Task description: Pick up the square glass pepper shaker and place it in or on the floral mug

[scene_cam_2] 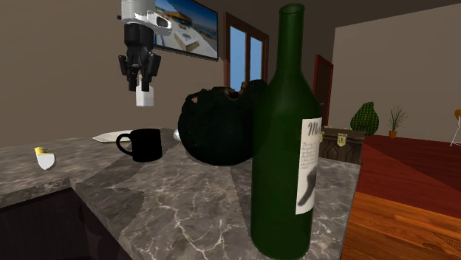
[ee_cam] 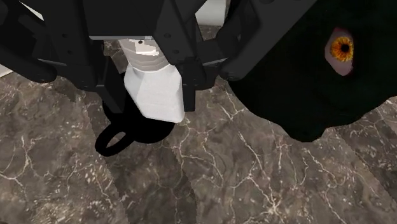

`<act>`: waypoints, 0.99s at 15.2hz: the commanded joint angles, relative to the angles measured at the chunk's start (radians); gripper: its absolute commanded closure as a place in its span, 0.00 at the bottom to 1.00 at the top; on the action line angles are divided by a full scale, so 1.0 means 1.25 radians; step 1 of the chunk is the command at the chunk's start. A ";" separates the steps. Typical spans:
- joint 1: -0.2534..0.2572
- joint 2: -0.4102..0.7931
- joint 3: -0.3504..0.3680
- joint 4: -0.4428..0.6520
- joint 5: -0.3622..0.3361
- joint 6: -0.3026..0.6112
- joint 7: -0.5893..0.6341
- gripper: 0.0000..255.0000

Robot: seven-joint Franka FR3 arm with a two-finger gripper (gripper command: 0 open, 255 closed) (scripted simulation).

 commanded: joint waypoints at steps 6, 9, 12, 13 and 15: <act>0.035 0.137 0.032 0.168 0.002 -0.026 0.068 1.00; 0.035 0.138 0.032 0.136 0.002 0.006 0.066 1.00; 0.035 0.140 0.032 0.107 0.003 0.037 0.065 1.00; 0.035 0.141 0.032 0.098 0.003 0.048 0.064 1.00; 0.035 0.144 0.032 0.080 0.003 0.068 0.063 1.00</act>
